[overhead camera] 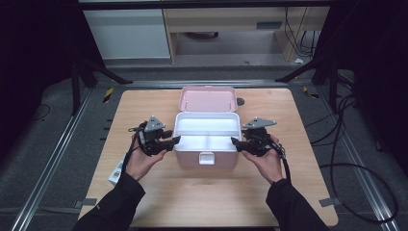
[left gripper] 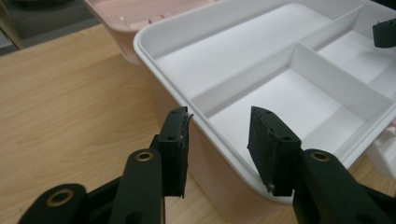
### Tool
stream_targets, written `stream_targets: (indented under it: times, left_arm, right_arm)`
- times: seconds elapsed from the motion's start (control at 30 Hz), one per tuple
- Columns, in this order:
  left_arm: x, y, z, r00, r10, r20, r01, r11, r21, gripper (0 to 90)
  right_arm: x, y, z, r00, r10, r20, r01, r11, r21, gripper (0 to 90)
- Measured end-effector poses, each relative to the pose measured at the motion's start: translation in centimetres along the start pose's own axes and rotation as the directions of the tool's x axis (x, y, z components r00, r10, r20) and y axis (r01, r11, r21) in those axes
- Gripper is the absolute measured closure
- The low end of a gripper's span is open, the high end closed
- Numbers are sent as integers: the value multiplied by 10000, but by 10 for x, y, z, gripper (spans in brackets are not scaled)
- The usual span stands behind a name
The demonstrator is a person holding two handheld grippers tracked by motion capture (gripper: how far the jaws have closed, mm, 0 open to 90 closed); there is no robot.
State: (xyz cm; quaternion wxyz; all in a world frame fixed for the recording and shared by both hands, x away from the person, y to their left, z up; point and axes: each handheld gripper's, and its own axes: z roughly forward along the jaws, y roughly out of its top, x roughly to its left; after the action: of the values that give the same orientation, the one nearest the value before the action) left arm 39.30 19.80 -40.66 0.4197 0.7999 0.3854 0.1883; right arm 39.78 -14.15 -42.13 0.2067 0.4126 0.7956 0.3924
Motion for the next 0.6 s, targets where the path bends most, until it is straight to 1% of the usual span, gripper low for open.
stream_targets:
  times: [0.03,0.07,0.1,0.13,0.23,0.27,0.3,0.33,0.37,0.43,0.5,0.53,0.57,0.6]
  left_arm:
    - [1,2,-2,10000,44,58,-44,10000,-3,549]
    - [2,3,-4,9998,162,72,-161,9999,-59,542]
    - [3,4,-5,9995,306,88,-305,9995,-79,536]
    - [5,6,-7,9989,444,129,-443,9990,-87,530]
    - [10,13,-11,9957,887,257,-884,9960,-128,511]
    - [13,16,-13,9952,927,303,-921,9955,-202,505]
    - [16,19,-14,9950,867,505,-849,9957,-371,504]
    - [17,21,-14,9941,850,680,-823,9957,-423,503]
    - [19,25,-14,9925,910,815,-876,9952,-443,503]
    - [21,32,-13,9878,1262,916,-1232,9916,-383,493]
    - [22,38,-12,9831,1568,947,-1549,9876,-271,464]
    - [22,43,-11,9788,1779,1018,-1767,9840,-210,462]
    - [23,47,-10,9753,1948,1046,-1941,9808,-167,456]
    - [23,50,-8,9712,2082,1154,-2081,9780,-135,462]
  right_arm:
    - [-2,2,-3,10000,-39,15,39,10000,-69,457]
    - [-5,3,-7,10000,-41,62,43,9996,-271,452]
    - [-8,5,-10,10000,53,-29,-55,9991,-417,435]
    - [-10,6,-12,9999,60,-130,-66,9990,-437,417]
    - [-17,16,-22,9991,-259,-329,229,9959,-876,392]
    - [-19,19,-26,9986,-369,-367,332,9946,-984,392]
    - [-20,22,-28,9978,-485,-457,432,9930,-1102,391]
    - [-22,25,-30,9965,-570,-615,491,9911,-1235,392]
    - [-22,26,-30,9958,-649,-650,562,9902,-1280,391]
    - [-24,32,-30,9924,-1017,-697,916,9866,-1347,395]
    - [-26,37,-30,9888,-1248,-813,1141,9856,-1251,395]
    - [-27,40,-29,9867,-1455,-728,1362,9834,-1195,397]
    - [-27,45,-29,9837,-1625,-764,1527,9809,-1204,408]
    - [-28,49,-28,9828,-1575,-969,1467,9831,-1099,412]
